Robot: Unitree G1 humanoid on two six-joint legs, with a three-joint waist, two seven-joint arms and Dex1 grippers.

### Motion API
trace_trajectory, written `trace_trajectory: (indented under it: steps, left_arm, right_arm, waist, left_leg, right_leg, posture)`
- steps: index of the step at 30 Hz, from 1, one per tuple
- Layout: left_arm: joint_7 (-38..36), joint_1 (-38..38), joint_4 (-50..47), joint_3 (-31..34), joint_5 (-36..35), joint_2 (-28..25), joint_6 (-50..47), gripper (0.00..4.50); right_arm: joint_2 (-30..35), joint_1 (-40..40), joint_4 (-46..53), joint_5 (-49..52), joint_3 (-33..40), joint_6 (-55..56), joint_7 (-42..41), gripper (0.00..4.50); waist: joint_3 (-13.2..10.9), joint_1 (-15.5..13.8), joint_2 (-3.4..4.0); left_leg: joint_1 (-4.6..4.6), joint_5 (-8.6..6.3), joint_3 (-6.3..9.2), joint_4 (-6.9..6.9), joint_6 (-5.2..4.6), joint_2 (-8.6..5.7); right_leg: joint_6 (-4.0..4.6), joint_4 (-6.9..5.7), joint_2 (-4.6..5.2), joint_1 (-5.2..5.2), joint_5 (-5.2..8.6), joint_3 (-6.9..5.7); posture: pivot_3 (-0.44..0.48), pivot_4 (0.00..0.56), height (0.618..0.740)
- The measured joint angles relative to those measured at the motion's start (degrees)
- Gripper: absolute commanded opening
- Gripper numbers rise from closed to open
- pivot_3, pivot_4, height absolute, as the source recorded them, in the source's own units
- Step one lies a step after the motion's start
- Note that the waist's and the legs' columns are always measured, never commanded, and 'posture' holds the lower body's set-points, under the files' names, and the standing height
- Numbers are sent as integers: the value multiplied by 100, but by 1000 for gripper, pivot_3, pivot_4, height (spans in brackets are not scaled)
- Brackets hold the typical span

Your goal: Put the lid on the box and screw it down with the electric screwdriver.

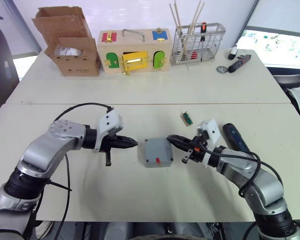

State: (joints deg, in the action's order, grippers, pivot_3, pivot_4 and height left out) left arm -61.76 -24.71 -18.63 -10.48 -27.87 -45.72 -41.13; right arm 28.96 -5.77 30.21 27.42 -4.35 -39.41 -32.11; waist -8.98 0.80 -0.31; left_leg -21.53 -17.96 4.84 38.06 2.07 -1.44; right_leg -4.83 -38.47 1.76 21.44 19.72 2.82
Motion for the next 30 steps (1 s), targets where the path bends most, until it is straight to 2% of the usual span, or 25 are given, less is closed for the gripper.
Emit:
trace_trajectory:
  steps: [3,5,7,11,15,19,25,30]
  left_arm:
    - [0,0,0,-3,12,30,1,0]
    - [1,0,0,-3,21,31,1,0]
    - [12,61,0,0,8,40,-11,0]
    - [-11,297,-34,10,-62,4,-123,0]
    - [-80,655,-79,-10,-78,-110,-120,0]
    - [-5,733,-75,-219,40,54,-77,0]
    - [311,696,185,-479,374,533,65,0]
    - [352,697,227,-481,469,579,60,0]
  right_arm:
    - [2,-8,-20,-22,-30,21,-46,2229]
    - [2,-12,-19,-18,-64,40,-84,2706]
    - [-5,-7,50,113,62,-33,-66,3410]
    - [-70,114,448,953,797,-426,42,3410]
    - [246,586,523,1369,1284,-721,5,3410]
    - [665,1044,289,753,748,-460,-190,3410]
    - [436,810,12,174,119,-201,-47,3410]
    - [318,811,-17,86,-14,-229,16,3410]
  waist:
    - [0,0,0]
    - [0,1,0]
    - [0,0,0]
    - [0,-8,0]
    - [0,-11,1]
    - [0,-7,1]
    - [-1,2,0]
    - [-1,-3,0]
  left_leg:
    - [0,0,0,0,0,0]
    - [0,0,0,0,0,0]
    - [0,0,0,0,0,0]
    - [-1,0,2,0,0,0]
    - [1,-1,1,0,-1,0]
    - [5,-1,-1,0,-1,0]
    - [2,0,0,0,-1,1]
    - [2,0,0,0,0,1]
  right_leg:
    - [0,0,0,0,0,0]
    - [0,0,0,0,0,0]
    - [0,0,0,0,0,0]
    - [0,1,1,-1,0,0]
    - [0,3,4,-4,0,0]
    - [0,2,3,-7,0,1]
    - [0,-2,-2,-2,0,1]
    - [0,-1,0,-2,0,1]
  posture:
    - [0,150,740]
    - [0,150,740]
    - [0,150,740]
    - [0,150,740]
    - [0,150,740]
    - [0,150,740]
    - [0,150,740]
    - [0,150,740]
